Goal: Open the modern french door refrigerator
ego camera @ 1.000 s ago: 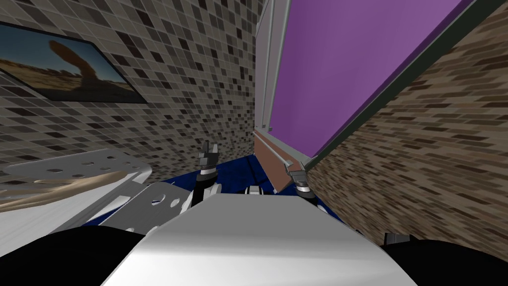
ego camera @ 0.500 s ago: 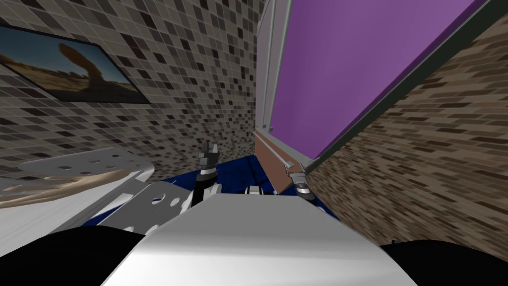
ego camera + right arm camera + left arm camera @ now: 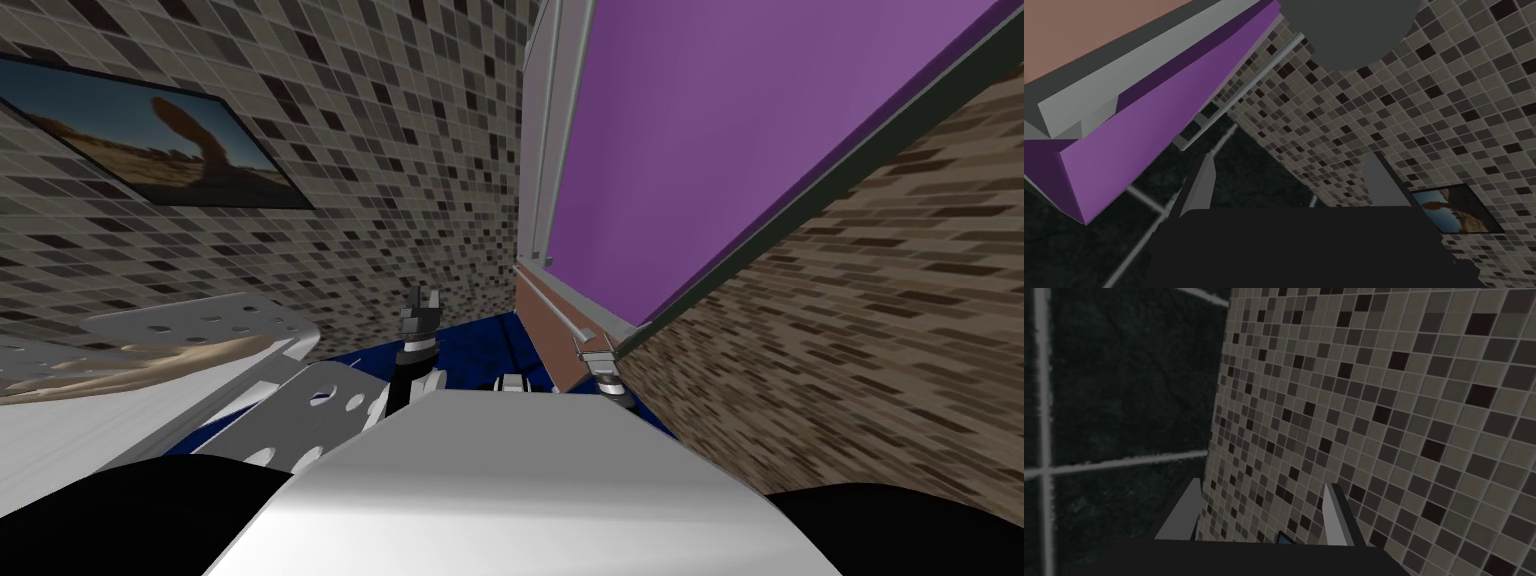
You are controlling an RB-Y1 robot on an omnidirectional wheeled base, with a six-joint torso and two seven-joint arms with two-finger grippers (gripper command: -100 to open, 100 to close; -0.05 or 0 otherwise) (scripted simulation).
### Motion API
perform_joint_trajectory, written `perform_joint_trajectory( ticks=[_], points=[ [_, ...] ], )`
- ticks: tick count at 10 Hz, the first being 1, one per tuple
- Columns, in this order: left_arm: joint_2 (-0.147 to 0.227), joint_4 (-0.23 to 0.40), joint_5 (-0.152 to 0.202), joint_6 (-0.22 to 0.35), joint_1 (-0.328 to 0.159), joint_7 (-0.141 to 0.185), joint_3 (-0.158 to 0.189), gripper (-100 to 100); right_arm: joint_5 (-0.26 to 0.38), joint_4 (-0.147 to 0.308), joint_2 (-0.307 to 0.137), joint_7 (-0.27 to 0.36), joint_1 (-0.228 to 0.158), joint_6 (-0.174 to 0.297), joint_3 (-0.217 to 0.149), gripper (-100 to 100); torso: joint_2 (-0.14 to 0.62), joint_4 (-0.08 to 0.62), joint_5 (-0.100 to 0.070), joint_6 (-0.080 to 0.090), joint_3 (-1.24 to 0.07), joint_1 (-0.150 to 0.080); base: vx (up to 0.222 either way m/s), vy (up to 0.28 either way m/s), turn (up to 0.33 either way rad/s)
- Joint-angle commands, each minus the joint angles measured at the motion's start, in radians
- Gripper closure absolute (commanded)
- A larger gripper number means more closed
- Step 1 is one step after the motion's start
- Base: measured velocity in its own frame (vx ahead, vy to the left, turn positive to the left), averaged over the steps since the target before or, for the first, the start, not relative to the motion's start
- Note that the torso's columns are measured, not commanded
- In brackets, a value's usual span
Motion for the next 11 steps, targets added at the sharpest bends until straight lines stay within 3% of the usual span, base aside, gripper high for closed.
perform_joint_trajectory(
  ticks=[1, 3, 4, 6, 7, 9, 10, 11],
  points=[
    [0.000, 0.000, 0.000, 0.000, 0.000, 0.000, 0.000, 0, 0.004, 0.041, 0.002, 0.077, 0.000, -0.031, 0.000, -100, 0.001, 0.000, 0.000, 0.000, 0.000, 0.001, 0.012, -0.028, 0.091],
    [0.000, 0.000, 0.000, 0.000, 0.000, 0.000, 0.000, 0, 0.004, 0.041, 0.002, 0.127, 0.000, -0.031, 0.000, -100, 0.000, 0.000, 0.000, 0.000, 0.000, 0.000, 0.013, -0.029, 0.028],
    [0.000, 0.000, 0.000, 0.000, 0.000, 0.000, 0.000, 0, 0.008, 0.077, 0.005, 0.159, -0.001, -0.057, 0.000, -100, 0.000, 0.000, 0.000, 0.000, 0.000, 0.001, 0.012, -0.039, 0.094],
    [0.000, 0.000, 0.000, 0.000, 0.000, 0.000, 0.000, 0, 0.008, 0.077, 0.005, 0.204, -0.001, -0.057, 0.000, -100, 0.000, 0.000, 0.000, 0.000, 0.000, 0.000, 0.011, -0.028, 0.029],
    [0.000, 0.000, 0.000, 0.000, 0.000, 0.000, 0.000, 0, 0.011, 0.114, 0.010, 0.239, -0.003, -0.081, 0.001, -100, 0.000, 0.000, 0.000, 0.000, 0.000, 0.001, 0.012, -0.033, 0.098],
    [0.000, 0.000, 0.000, 0.000, 0.000, 0.000, 0.000, 0, 0.011, 0.114, 0.010, 0.279, -0.003, -0.081, 0.001, -100, 0.000, 0.000, 0.000, 0.000, 0.000, 0.000, 0.009, -0.027, 0.026],
    [0.000, 0.000, 0.000, 0.000, 0.000, 0.000, 0.000, 0, 0.015, 0.150, 0.015, 0.316, -0.006, -0.105, 0.001, -100, 0.000, 0.000, 0.000, 0.000, 0.000, 0.001, 0.008, -0.037, 0.096],
    [0.000, 0.000, 0.000, 0.000, 0.000, 0.000, 0.000, 0, 0.015, 0.150, 0.015, 0.343, -0.006, -0.105, 0.001, -100, 0.000, 0.000, 0.000, 0.000, 0.000, 0.000, 0.013, -0.041, 0.060]
  ],
)
